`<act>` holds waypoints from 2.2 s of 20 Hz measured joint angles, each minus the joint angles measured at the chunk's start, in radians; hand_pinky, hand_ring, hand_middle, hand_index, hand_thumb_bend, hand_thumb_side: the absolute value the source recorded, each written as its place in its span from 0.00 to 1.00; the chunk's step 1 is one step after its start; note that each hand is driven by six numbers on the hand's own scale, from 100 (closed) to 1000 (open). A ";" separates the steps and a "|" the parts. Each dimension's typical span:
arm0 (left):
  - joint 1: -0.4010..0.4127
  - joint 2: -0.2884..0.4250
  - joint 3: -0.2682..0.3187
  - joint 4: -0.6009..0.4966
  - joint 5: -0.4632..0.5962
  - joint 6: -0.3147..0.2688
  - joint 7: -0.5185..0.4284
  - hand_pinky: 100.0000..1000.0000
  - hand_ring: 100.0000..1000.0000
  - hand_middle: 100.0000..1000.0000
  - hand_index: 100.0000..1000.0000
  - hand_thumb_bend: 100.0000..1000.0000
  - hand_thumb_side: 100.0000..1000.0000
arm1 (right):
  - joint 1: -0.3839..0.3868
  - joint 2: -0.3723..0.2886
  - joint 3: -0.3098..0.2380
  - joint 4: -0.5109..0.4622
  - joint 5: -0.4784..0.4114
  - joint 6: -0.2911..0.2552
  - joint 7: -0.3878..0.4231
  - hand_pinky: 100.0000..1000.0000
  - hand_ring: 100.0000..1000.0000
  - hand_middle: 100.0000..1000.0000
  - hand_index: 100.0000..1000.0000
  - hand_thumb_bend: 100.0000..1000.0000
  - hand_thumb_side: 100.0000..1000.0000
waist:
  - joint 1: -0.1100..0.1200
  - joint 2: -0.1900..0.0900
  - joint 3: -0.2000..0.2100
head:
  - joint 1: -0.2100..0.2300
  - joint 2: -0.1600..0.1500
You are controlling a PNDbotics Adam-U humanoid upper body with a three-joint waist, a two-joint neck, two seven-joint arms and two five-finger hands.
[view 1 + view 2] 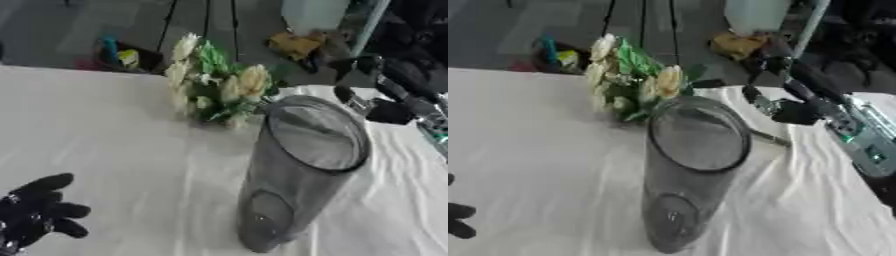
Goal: Arrange flowers into the vase.
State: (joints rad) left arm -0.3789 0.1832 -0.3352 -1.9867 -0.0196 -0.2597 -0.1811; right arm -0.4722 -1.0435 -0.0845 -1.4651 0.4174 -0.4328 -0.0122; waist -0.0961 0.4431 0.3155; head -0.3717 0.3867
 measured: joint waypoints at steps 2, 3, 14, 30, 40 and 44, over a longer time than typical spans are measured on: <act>-0.001 0.000 0.000 0.000 -0.001 0.000 -0.002 0.57 0.70 0.86 0.84 0.09 1.00 | -0.003 0.001 0.003 -0.003 0.006 -0.002 -0.002 0.81 0.89 0.61 0.89 0.15 0.97 | -0.003 0.004 0.005 | -0.004 -0.002; -0.001 0.000 0.000 0.000 -0.002 0.000 -0.003 0.57 0.70 0.86 0.84 0.09 1.00 | -0.003 0.001 0.005 -0.004 0.009 -0.002 -0.003 0.81 0.90 0.62 0.90 0.16 0.97 | -0.004 0.005 0.006 | -0.006 -0.004; -0.002 0.000 0.000 0.000 -0.009 0.001 -0.006 0.57 0.70 0.86 0.83 0.09 1.00 | -0.018 0.009 0.011 -0.004 0.062 0.006 -0.008 0.87 1.00 0.78 0.97 0.27 0.93 | -0.011 0.015 0.017 | -0.016 -0.019; -0.008 -0.009 0.000 0.000 -0.009 0.012 -0.004 0.56 0.70 0.86 0.83 0.09 1.00 | -0.041 0.035 0.025 0.003 0.098 0.073 0.066 0.86 0.95 0.79 0.98 0.30 0.96 | -0.026 0.038 0.033 | -0.024 -0.028; -0.009 -0.009 0.000 0.000 -0.016 0.016 -0.005 0.56 0.70 0.86 0.83 0.09 1.00 | -0.053 0.047 0.036 0.001 0.109 0.104 0.102 0.83 0.88 0.75 0.95 0.30 0.95 | -0.032 0.044 0.039 | -0.026 -0.028; -0.010 -0.009 0.000 0.000 -0.017 0.016 -0.005 0.56 0.70 0.86 0.83 0.09 1.00 | -0.055 0.053 0.037 -0.001 0.110 0.105 0.107 0.83 0.88 0.76 0.96 0.30 0.95 | -0.036 0.048 0.043 | -0.026 -0.036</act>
State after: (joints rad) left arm -0.3890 0.1740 -0.3355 -1.9867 -0.0367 -0.2436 -0.1865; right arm -0.5272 -0.9904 -0.0475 -1.4660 0.5278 -0.3277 0.0946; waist -0.1318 0.4914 0.3585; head -0.3980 0.3503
